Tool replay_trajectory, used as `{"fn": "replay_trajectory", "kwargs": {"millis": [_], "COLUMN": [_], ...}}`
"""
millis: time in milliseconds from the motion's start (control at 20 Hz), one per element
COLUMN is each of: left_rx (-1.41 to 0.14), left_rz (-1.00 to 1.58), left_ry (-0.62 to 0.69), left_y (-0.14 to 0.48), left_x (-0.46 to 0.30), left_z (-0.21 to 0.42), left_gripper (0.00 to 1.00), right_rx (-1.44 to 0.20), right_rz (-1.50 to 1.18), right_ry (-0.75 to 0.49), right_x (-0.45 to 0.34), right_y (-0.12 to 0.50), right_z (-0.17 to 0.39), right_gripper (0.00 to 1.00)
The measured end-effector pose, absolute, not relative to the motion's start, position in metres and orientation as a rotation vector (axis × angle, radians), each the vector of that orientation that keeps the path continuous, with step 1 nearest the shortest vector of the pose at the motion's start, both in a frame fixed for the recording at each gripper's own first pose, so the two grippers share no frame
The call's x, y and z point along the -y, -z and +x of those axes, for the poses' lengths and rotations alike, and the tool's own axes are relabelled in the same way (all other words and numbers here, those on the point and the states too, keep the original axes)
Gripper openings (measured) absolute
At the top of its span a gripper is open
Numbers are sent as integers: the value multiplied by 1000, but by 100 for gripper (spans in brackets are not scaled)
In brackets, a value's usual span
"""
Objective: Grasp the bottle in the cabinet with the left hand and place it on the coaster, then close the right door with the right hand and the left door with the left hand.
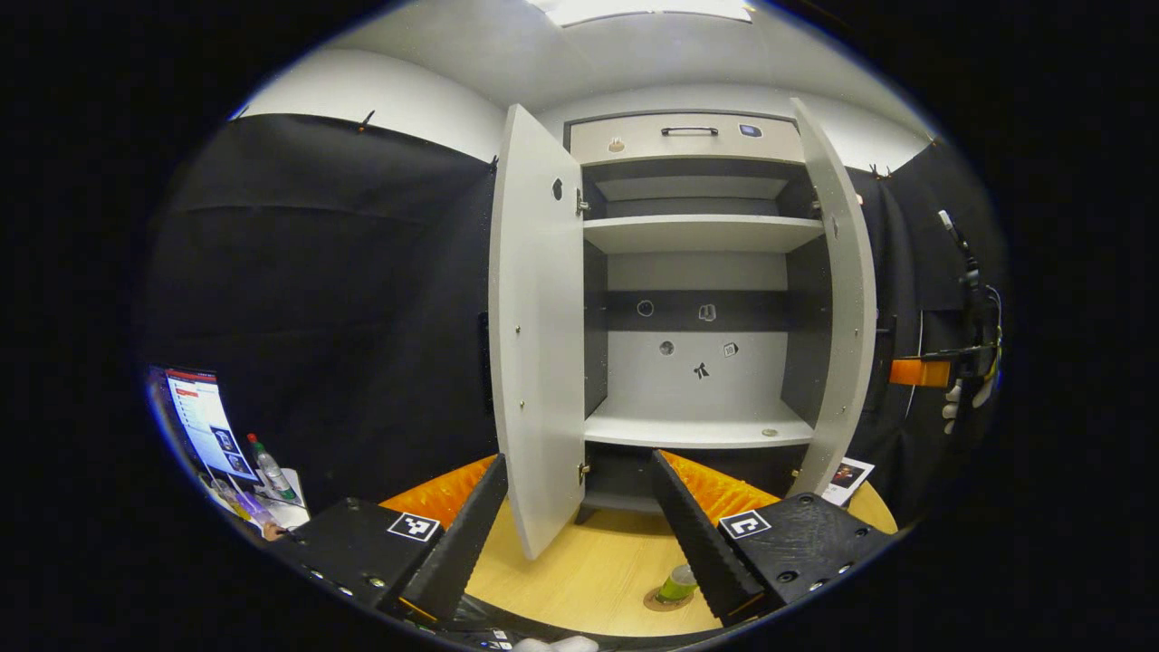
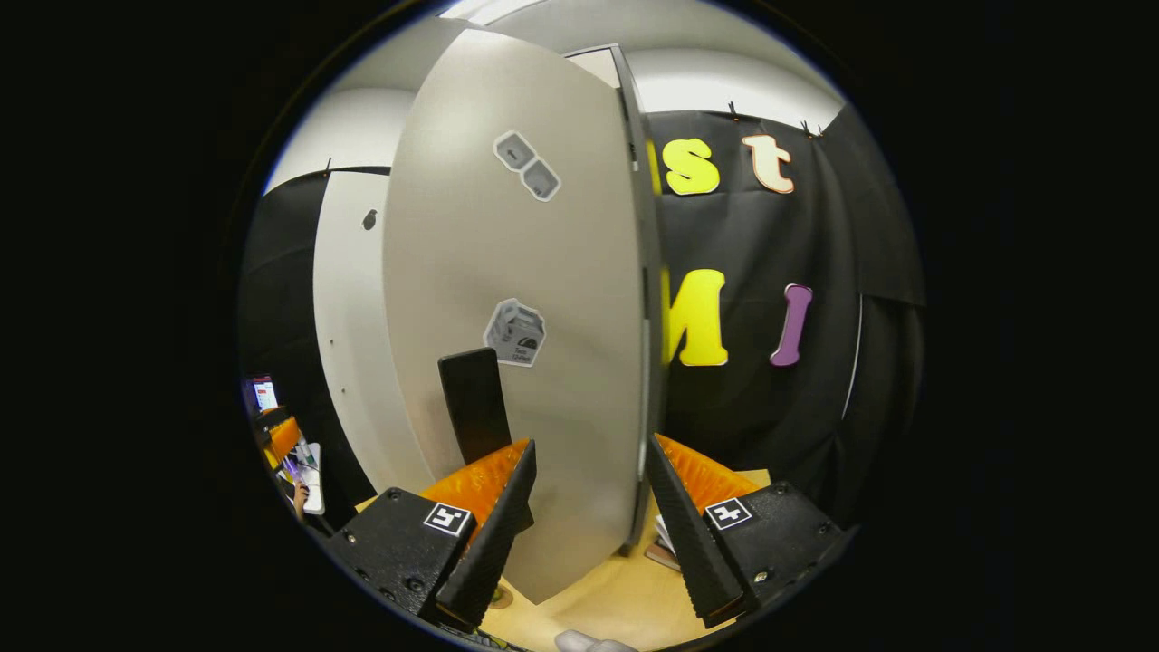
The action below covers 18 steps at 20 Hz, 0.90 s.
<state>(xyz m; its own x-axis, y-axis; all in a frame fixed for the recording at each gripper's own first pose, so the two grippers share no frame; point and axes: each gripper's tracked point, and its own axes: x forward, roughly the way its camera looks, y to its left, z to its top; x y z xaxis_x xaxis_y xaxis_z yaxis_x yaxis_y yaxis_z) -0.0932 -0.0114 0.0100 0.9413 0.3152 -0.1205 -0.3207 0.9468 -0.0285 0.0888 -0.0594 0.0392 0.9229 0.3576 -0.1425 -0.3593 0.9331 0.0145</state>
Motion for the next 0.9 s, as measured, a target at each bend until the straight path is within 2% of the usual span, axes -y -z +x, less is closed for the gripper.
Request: {"fn": "replay_trajectory", "kwargs": {"millis": [400, 900], "left_rx": [-98, -86], "left_rz": [-17, -32], "left_ry": [-359, -311], "left_y": [-12, -9], "left_x": [-30, -95], "left_z": [-100, -73], "left_gripper": [96, 96], "right_rx": [-113, -17], "right_rz": [-37, -79], "right_ry": [-490, -415], "right_x": [-37, -59], "right_y": [-20, -36], "right_z": [103, 75], "right_gripper": [78, 78]}}
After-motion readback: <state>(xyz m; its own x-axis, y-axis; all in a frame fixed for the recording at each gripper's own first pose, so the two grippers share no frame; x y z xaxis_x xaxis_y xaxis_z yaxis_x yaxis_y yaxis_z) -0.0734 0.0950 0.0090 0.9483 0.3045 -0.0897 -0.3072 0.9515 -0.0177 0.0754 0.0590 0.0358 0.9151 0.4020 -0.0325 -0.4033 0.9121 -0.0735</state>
